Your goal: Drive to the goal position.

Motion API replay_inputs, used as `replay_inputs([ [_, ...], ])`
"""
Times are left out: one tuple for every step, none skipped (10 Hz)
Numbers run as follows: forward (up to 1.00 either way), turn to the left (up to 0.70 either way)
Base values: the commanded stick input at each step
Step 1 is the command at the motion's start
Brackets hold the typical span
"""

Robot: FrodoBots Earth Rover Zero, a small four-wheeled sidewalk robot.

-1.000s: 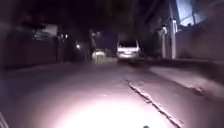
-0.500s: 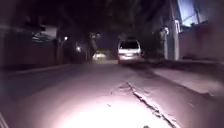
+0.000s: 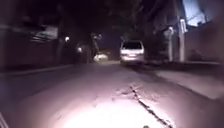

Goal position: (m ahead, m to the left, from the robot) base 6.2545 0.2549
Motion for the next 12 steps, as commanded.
replay_inputs([
  [0.7, 0.0],
  [0.7, 0.0],
  [0.7, 0.0],
  [0.7, 0.0],
  [0.7, 0.0],
  [0.7, 0.0],
  [0.7, 0.0],
  [0.7, 0.0],
  [0.7, 0.0],
  [0.7, 0.0],
  [0.7, 0.0],
  [0.7, 0.0],
])
